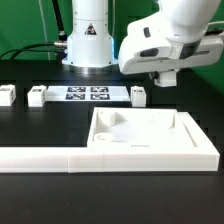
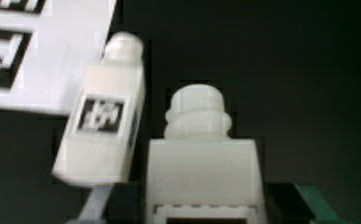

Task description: Assemble square table

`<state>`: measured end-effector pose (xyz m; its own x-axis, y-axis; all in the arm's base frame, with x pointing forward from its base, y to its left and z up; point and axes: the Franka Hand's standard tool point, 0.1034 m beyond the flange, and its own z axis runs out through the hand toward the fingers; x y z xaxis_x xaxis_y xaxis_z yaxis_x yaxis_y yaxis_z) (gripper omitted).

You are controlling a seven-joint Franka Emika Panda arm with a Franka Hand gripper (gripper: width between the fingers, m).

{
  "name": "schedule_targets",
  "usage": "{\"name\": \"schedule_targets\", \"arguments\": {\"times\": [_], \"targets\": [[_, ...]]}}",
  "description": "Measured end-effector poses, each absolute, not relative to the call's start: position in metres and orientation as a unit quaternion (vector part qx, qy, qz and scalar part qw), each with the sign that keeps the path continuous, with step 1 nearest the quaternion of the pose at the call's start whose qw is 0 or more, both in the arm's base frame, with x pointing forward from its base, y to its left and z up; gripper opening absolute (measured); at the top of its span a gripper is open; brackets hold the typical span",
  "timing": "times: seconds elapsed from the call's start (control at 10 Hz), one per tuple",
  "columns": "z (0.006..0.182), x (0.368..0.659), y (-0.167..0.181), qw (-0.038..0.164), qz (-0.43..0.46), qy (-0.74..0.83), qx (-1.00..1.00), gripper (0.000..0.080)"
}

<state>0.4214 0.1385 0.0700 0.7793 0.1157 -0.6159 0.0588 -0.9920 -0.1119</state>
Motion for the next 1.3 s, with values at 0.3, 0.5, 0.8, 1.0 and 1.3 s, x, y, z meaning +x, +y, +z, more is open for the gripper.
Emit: {"name": "schedule_targets", "arguments": {"times": [0.3, 0.5, 0.8, 1.0, 1.3], "targets": [[0.091, 0.45, 0.131, 0.052, 0.26, -0.051, -0.963, 0.029], [0.094, 0.46, 0.132, 0.051, 0.193, -0.048, -0.979, 0.029], [0.093, 0.467, 0.129, 0.051, 0.089, -0.047, -0.994, 0.029], [0.097, 0.486, 0.126, 0.053, 0.01, -0.049, -0.997, 0.029], [0.102, 0.504, 0.123, 0.055, -0.093, -0.055, -0.993, 0.029]]}}
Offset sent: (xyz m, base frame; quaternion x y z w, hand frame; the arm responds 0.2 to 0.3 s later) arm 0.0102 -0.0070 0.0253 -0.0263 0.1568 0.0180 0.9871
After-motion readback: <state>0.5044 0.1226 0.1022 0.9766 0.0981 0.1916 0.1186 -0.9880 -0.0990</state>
